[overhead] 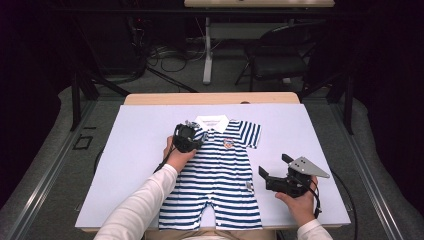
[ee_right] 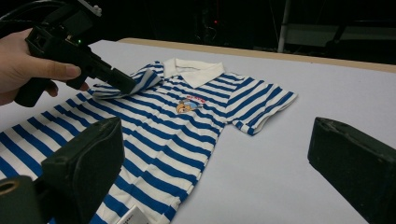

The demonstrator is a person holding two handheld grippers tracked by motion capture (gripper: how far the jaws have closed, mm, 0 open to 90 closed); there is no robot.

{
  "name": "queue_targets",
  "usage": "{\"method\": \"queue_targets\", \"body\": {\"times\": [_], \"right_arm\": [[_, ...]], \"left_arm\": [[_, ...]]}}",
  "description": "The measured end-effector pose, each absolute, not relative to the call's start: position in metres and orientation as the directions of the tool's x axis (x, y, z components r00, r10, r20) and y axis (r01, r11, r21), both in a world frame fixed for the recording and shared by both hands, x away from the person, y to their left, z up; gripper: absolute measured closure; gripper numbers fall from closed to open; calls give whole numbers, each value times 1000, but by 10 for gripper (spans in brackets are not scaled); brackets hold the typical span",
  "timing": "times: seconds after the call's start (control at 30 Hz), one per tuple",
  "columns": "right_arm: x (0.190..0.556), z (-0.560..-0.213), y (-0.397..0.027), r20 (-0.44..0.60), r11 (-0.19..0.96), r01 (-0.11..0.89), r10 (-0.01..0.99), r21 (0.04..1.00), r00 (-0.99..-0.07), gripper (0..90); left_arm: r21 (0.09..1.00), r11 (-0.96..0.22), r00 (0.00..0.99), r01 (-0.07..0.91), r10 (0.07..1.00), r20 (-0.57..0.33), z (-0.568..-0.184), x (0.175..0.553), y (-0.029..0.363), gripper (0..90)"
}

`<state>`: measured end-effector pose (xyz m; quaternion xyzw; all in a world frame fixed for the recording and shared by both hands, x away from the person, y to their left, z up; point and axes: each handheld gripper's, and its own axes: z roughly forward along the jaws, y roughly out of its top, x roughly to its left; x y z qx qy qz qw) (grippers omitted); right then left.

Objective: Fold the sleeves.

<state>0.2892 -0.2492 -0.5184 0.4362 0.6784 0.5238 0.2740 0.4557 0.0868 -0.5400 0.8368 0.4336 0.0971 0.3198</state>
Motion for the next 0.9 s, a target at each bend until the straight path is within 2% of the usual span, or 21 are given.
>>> {"method": "queue_targets", "body": {"times": [0.53, 0.9], "right_arm": [[289, -518, -249, 79, 77, 302, 878, 950, -472, 33], [290, -519, -247, 83, 79, 313, 877, 946, -472, 33]], "left_arm": [[644, -403, 602, 650, 791, -111, -537, 452, 85, 701], [661, -363, 567, 657, 815, -115, -532, 454, 92, 548]]}}
